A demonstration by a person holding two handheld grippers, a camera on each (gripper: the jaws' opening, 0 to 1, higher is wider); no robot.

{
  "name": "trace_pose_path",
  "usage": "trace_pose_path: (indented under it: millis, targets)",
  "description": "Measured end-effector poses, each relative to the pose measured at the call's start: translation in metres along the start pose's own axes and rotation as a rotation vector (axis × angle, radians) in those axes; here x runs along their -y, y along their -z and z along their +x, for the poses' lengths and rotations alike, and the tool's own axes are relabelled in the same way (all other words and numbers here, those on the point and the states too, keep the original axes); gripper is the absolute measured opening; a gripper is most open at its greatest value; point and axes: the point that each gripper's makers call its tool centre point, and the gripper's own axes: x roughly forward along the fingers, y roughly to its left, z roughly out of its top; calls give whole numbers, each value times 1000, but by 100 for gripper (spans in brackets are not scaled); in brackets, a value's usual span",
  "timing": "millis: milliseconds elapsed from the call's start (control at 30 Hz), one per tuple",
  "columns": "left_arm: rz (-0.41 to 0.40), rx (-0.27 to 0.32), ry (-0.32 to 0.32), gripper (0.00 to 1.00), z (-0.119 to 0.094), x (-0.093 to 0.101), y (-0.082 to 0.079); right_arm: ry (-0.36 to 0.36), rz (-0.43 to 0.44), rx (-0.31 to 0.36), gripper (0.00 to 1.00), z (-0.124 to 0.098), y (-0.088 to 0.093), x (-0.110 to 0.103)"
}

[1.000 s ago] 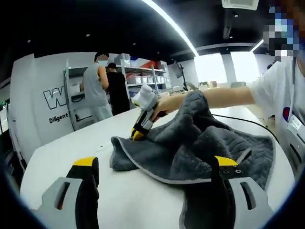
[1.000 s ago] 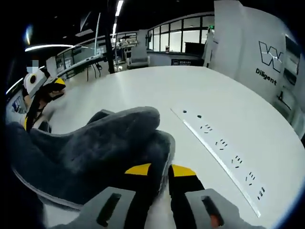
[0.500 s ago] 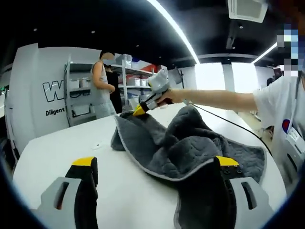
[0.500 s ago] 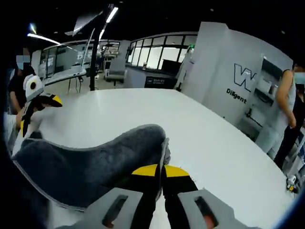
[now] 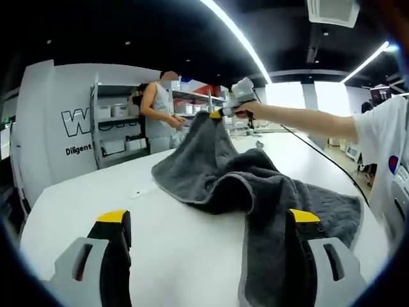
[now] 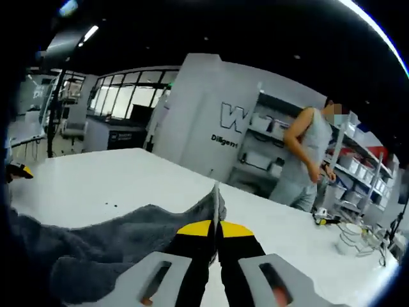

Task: Open the folded towel by lifting each exposed corner and separating the folded layers until the towel lies flat within the target outline without major curled edges

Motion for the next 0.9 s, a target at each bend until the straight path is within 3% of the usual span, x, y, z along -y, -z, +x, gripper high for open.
trace_pose_path:
  millis: [167, 200, 333, 400, 533, 633, 733, 767, 900]
  targets:
    - [3, -4, -8, 99, -1, -4, 1, 188, 139, -45, 0, -22, 52, 73]
    - [2, -4, -8, 99, -1, -4, 2, 254, 189, -85, 0, -32, 77, 99]
    - [2, -10, -8, 99, -1, -5, 3, 381, 288, -166, 0, -63, 134, 145]
    - [2, -12, -7, 99, -1, -5, 4, 417, 305, -211, 0, -87, 168, 154]
    - [0, -11, -8, 99, -1, -6, 4, 514, 366, -270, 0, -124, 218, 202]
    - [-4, -14, -6, 99, 0, -7, 5, 541, 469, -257, 0, -153, 239, 198]
    - [-3, -27, -4, 99, 2, -5, 9, 497, 529, -241, 2, -162, 255, 196]
    - [-3, -32, -2, 99, 3, -5, 10, 501, 524, -231, 4, -166, 255, 198]
    - [0, -43, 4, 98, 3, -3, 13, 472, 405, -173, 30, -180, 249, 208]
